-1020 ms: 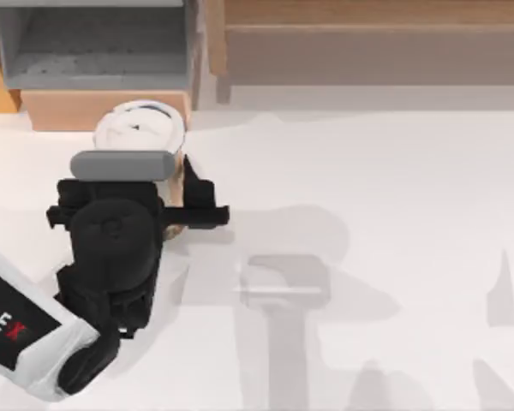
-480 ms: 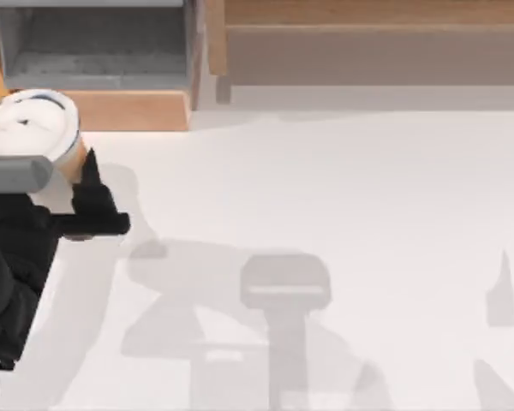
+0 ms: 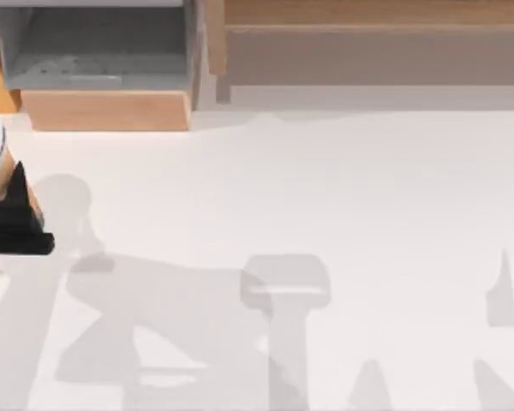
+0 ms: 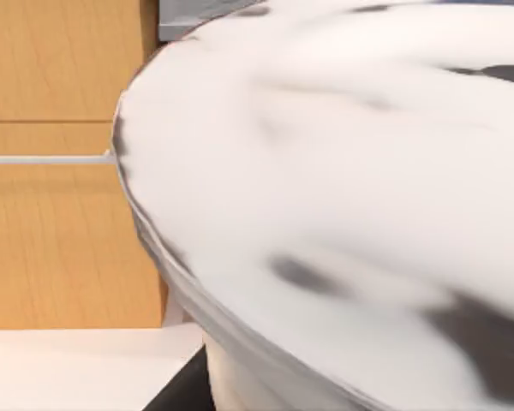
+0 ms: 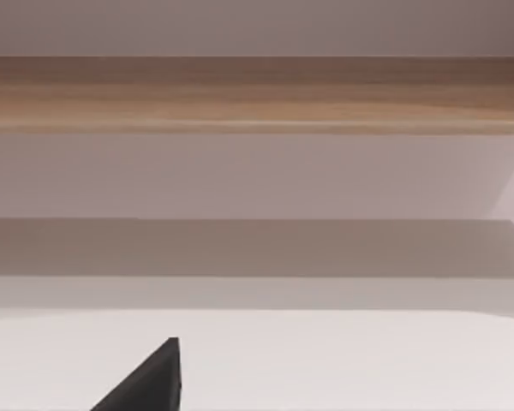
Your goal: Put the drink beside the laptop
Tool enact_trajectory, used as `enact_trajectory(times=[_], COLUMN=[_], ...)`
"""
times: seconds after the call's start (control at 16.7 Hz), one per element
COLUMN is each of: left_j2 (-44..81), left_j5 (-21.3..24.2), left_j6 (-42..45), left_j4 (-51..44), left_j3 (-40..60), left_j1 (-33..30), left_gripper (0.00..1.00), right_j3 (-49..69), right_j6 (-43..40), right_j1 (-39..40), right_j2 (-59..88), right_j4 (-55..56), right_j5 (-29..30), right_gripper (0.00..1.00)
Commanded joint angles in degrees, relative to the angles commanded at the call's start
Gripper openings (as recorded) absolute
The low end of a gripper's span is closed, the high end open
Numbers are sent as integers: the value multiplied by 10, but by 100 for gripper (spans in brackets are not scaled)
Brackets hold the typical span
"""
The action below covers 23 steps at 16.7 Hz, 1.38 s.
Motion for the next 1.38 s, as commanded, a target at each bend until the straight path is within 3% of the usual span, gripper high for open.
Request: enact_trajectory(times=[0.42,0.66,1.08,1.38], left_j2=[-104,-154,-159,-155], left_j5=[178,253,260,246], left_j6=[19,49,56,54], left_j4=[-128,-206,-212,-140], left_j3=[-22,-39,-40,-83], left_j1=[202,274,280,259], left_gripper=[0,0,0,0], right_j3=[0,0,0,0], right_j6=[0,0,0,0], right_j1=[0,0,0,0], right_j2=[0,0,0,0], right_j4=[0,0,0,0], right_j5=[0,0,0,0], right_gripper=[100,100,100,100])
